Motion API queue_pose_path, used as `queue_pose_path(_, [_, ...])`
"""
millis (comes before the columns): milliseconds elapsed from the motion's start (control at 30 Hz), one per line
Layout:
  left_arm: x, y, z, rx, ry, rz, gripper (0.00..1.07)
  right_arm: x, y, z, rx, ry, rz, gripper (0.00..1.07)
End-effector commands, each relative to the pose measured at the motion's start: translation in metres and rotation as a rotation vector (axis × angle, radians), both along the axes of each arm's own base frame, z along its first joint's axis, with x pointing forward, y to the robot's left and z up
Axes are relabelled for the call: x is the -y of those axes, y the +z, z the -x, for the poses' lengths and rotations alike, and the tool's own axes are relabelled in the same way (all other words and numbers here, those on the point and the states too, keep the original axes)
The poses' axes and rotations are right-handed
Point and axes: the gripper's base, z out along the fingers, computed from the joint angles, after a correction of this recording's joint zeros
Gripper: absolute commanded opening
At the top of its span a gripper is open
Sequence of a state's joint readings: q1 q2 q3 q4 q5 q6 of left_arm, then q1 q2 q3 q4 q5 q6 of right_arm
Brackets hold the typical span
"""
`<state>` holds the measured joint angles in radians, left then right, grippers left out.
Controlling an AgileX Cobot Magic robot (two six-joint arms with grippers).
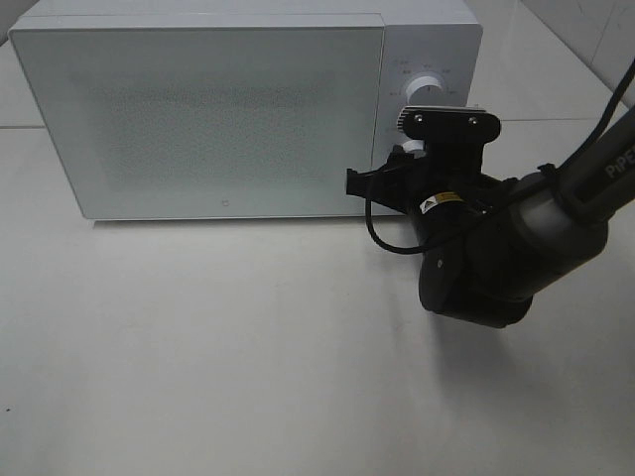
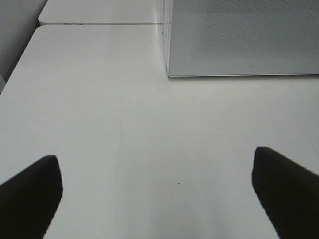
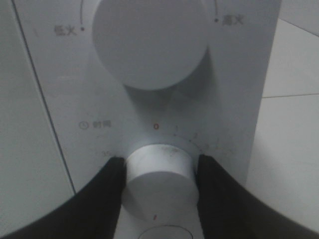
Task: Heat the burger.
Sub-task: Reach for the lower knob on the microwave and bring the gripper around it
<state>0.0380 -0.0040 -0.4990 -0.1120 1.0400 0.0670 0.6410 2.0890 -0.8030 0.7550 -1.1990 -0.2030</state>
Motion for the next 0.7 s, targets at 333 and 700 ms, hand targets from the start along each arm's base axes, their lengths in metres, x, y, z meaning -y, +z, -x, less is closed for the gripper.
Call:
queue_pose_path(333, [0.0004,-0.0009,0.0036,0.024,-0.002,-0.001,0.98,-0.0011,0.0123,-0.0038,0.116,-0.044,-0.291,0.04])
queue_pose_path(700, [0.0004,-0.0009,0.0036,0.024,-0.002,-0.001,0.98,-0.0008,0.0137,-0.0039,0.138,-0.078,-0.546,0.03])
